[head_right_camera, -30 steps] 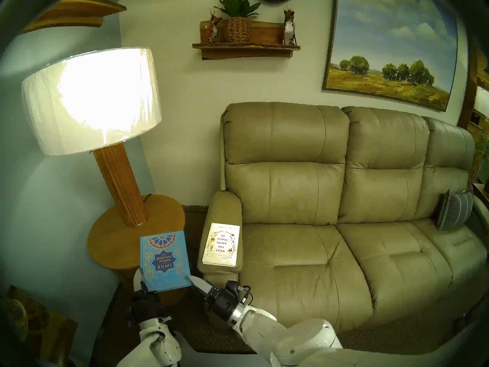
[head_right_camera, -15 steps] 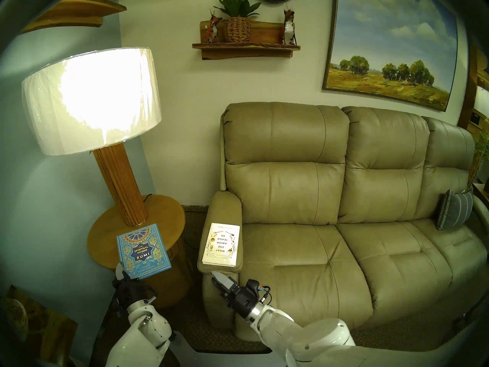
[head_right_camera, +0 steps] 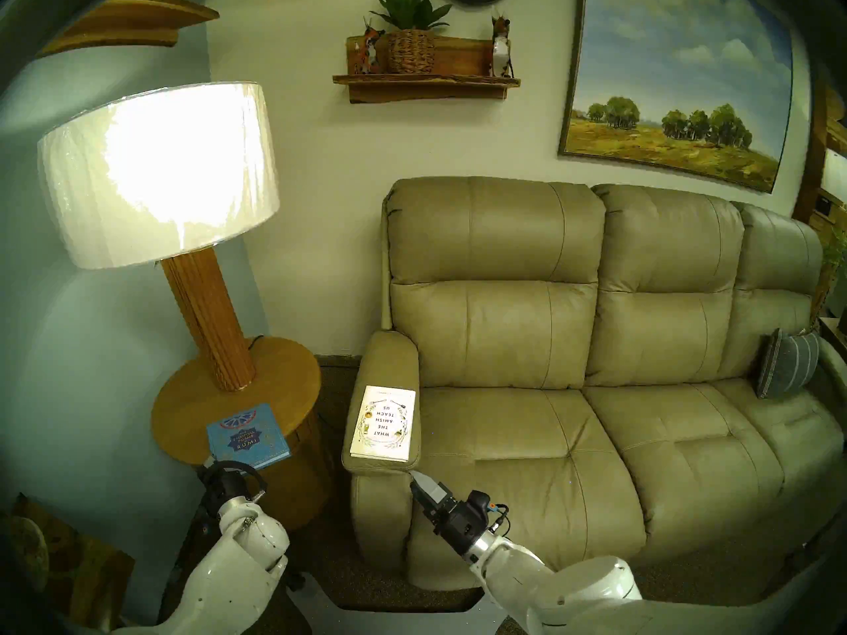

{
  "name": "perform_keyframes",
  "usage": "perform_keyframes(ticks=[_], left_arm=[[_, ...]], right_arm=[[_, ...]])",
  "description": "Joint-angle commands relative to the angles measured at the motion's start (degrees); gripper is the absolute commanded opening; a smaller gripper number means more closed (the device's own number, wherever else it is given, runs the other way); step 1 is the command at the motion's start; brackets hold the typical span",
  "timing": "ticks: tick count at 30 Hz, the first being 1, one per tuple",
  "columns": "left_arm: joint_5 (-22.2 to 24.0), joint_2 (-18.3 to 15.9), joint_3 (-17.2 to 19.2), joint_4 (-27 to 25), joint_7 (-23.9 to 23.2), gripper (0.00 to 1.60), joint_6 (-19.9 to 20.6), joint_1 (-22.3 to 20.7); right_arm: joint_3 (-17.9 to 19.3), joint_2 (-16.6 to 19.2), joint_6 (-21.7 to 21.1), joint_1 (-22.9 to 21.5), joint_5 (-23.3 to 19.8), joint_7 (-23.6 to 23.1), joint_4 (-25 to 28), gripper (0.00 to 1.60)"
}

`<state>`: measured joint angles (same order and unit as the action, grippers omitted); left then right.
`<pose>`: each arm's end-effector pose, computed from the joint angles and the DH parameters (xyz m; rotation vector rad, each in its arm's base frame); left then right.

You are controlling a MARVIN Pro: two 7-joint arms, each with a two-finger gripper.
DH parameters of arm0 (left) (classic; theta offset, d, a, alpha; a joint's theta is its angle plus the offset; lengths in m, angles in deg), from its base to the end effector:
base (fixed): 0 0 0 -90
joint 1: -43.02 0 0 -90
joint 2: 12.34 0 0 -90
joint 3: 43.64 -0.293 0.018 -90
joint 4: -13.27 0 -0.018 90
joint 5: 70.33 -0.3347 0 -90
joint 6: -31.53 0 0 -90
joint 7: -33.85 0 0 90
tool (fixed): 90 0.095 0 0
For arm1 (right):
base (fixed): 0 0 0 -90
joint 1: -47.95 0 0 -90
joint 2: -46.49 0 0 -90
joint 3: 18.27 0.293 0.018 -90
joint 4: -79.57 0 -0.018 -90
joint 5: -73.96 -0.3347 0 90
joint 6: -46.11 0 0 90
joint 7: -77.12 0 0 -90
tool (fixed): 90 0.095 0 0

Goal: Move books from sofa to side table

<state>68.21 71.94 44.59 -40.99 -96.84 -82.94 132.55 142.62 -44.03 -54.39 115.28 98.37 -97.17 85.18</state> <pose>0.3494 0.1077 -0.5153 0.5219 1.9389 1.4655 0.3194 0.0401 -0.5610 -1.3955 0.4525 -0.7994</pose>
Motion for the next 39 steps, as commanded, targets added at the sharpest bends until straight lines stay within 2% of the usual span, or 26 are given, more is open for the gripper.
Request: perform_keyframes(ticks=[1, 11, 12, 13, 14, 15, 16, 24, 29, 30, 31, 34, 35, 36, 37, 39], left_arm=[[0.34, 0.21, 0.22, 2.09, 1.94, 0.00, -1.92, -6.06], [1.29, 0.83, 0.28, 4.66, 4.54, 0.00, -3.29, -10.69], [1.30, 0.94, 0.27, 4.73, 4.63, 0.50, -3.54, -10.97], [1.35, 1.13, 0.32, 4.59, 4.61, 0.68, -3.97, -11.15], [1.34, 1.23, 0.27, 4.38, 4.64, 1.36, -4.16, -11.17], [1.34, 1.40, 0.31, 4.07, 4.51, 1.56, -4.54, -11.11], [1.57, 1.79, 0.67, 3.71, 4.23, 1.60, -5.26, -11.05], [2.95, 3.01, 1.16, -0.49, 4.88, 1.60, -6.80, -9.37], [3.38, 3.54, 1.38, -4.76, 4.07, 1.60, -8.07, -7.75], [3.63, 3.96, 1.71, -4.05, 3.32, 1.60, -8.10, -8.08], [3.81, 4.14, 1.80, -6.25, 3.53, 1.60, -8.68, -6.86], [4.53, 4.83, 2.52, -7.23, 3.10, 1.60, -9.30, -5.98], [4.74, 4.87, 2.59, -9.56, 3.63, 1.60, -9.88, -4.63], [4.89, 5.10, 2.94, -8.66, 3.15, 1.60, -10.15, -4.92], [5.22, 5.22, 3.13, -10.66, 3.77, 1.60, -10.82, -3.75], [5.61, 5.24, 3.37, -10.94, 4.24, 1.60, -10.97, -3.27]], right_arm=[[0.62, 1.14, -1.13, -0.01, -1.32, -0.71, 0.12, 1.60], [0.64, 1.35, -2.53, 0.05, -1.89, -0.71, 0.12, 1.60], [0.62, 1.40, -2.65, 0.04, -1.95, -0.71, 0.12, 1.60], [0.61, 1.48, -2.74, 0.03, -2.04, -0.71, 0.12, 1.60], [0.61, 1.54, -2.80, 0.02, -2.10, -0.71, 0.12, 1.60], [0.64, 1.63, -2.87, -0.01, -2.21, -0.71, 0.12, 1.60], [0.66, 1.72, -2.93, -0.03, -2.33, -0.71, 0.12, 1.60], [0.55, 2.08, -3.39, -0.21, -2.98, -0.71, 0.12, 1.60], [0.55, 2.20, -3.43, -0.32, -3.28, -0.71, 0.12, 1.60], [0.58, 2.25, -3.43, -0.31, -3.34, -0.71, 0.12, 1.60], [0.58, 2.28, -3.46, -0.29, -3.40, -0.71, 0.12, 1.60], [0.58, 2.33, -3.55, -0.26, -3.54, -0.71, 0.12, 1.60], [0.55, 2.36, -3.59, -0.27, -3.61, -0.71, 0.12, 1.60], [0.53, 2.38, -3.62, -0.29, -3.65, -0.71, 0.12, 1.60], [0.48, 2.39, -3.65, -0.29, -3.70, -0.71, 0.12, 1.60], [0.40, 2.40, -3.70, -0.30, -3.78, -0.71, 0.12, 1.60]])
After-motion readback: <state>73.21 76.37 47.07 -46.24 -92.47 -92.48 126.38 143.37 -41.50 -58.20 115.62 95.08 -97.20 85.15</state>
